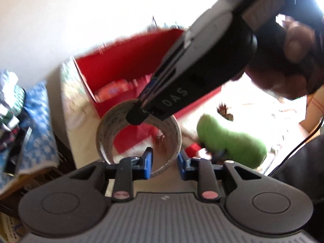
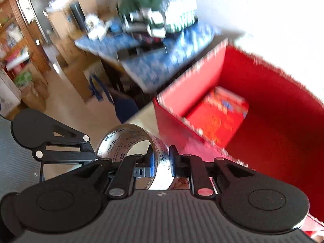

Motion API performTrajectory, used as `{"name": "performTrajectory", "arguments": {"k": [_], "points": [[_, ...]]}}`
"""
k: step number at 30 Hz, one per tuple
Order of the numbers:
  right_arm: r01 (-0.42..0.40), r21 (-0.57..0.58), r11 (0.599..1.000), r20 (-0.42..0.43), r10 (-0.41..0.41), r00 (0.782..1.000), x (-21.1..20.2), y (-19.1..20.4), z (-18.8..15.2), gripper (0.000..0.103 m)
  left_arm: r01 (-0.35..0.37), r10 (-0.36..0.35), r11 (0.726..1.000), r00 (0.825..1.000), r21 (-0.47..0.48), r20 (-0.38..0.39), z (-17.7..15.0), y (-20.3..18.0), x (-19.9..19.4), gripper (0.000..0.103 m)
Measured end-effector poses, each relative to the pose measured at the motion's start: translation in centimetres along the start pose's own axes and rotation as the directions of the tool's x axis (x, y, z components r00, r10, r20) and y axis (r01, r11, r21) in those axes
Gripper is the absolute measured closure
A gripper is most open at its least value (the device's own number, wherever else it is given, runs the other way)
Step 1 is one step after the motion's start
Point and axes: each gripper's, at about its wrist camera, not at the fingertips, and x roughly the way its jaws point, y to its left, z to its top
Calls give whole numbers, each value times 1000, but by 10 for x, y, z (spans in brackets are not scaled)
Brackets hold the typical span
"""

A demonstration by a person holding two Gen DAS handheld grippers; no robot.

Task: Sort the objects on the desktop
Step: 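Lift the tape roll with the right gripper over the red box, then lower the tape roll into the red box and open the right gripper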

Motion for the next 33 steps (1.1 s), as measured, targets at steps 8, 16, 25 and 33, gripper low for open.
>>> {"name": "performTrajectory", "arguments": {"k": [8, 16, 25, 33], "points": [[3, 28, 1000, 223, -9, 975, -54, 0, 10, 88, -33, 21, 996, 990, 84, 141, 51, -9, -18, 70], [109, 256, 960, 287, -183, 940, -92, -71, 15, 88, 0, -41, 977, 981, 212, 191, 132, -18, 37, 61], [231, 438, 869, 24, -268, 963, -31, -182, 20, 90, 108, -100, 992, 989, 71, -113, 193, -17, 171, 57], [224, 384, 896, -116, -194, 974, 15, -214, 30, 92, 110, -169, 970, 945, -215, -280, 210, 24, 234, 48]]}}
